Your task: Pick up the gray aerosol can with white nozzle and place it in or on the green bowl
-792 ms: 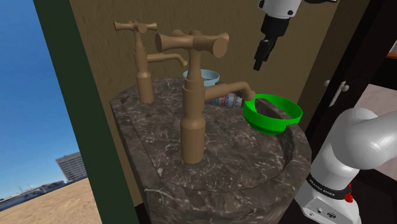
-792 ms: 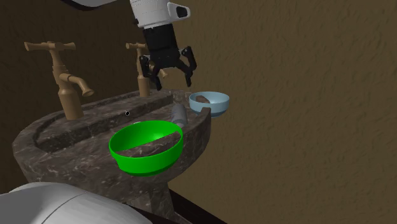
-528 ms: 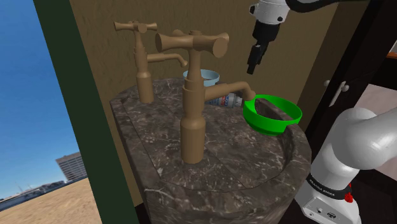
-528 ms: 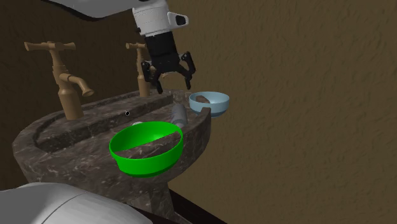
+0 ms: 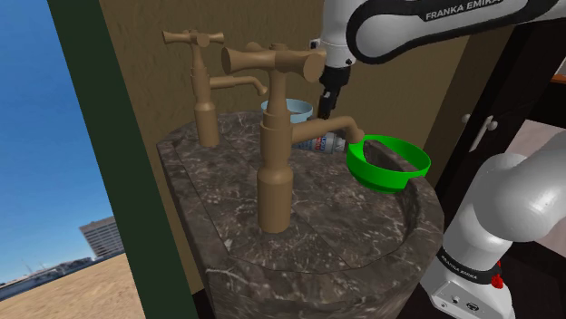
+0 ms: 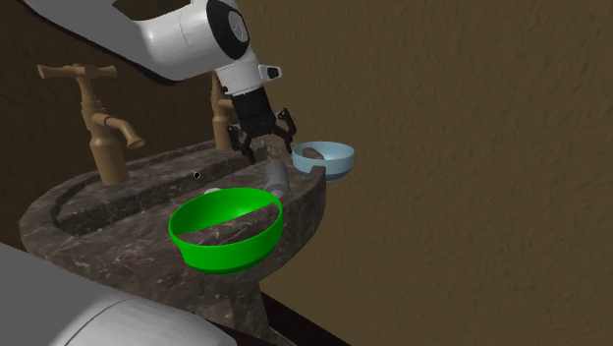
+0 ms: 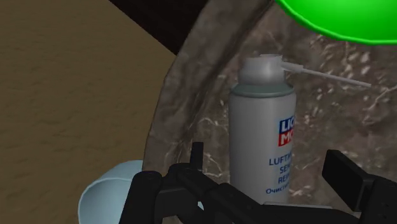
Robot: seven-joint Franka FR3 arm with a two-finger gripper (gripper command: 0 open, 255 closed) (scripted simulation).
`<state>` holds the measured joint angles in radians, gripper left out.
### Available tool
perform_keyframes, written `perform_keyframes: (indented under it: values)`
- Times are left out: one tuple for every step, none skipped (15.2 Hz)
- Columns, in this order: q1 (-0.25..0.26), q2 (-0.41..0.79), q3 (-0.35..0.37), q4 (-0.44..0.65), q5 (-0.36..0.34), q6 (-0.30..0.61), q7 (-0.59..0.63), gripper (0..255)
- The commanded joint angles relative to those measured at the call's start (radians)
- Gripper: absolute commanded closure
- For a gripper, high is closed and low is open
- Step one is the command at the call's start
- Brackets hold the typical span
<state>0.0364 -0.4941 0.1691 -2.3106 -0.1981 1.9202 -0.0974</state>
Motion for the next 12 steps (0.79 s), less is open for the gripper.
perform_keyframes:
  values:
    - [0.003,0.064,0.024,0.011,-0.027,0.039,0.007,0]
    - [0.003,0.099,0.036,0.019,-0.043,0.058,0.012,0]
    - [0.003,0.135,0.047,0.029,-0.06,0.076,0.018,0]
    - [0.003,0.171,0.059,0.039,-0.078,0.093,0.025,0]
    - [0.003,0.184,0.063,0.043,-0.085,0.099,0.027,0]
    - [0.002,0.188,0.061,0.034,-0.088,0.112,0.029,0]
    - [0.0,0.193,0.06,0.025,-0.092,0.125,0.031,0]
    - [-0.002,0.197,0.058,0.016,-0.095,0.139,0.033,0]
    - [-0.004,0.202,0.057,0.008,-0.099,0.152,0.035,0]
    - [-0.006,0.207,0.055,0.0,-0.102,0.166,0.037,0]
    - [-0.009,0.212,0.054,-0.009,-0.106,0.179,0.039,0]
    - [-0.012,0.221,0.052,-0.021,-0.113,0.2,0.043,0]
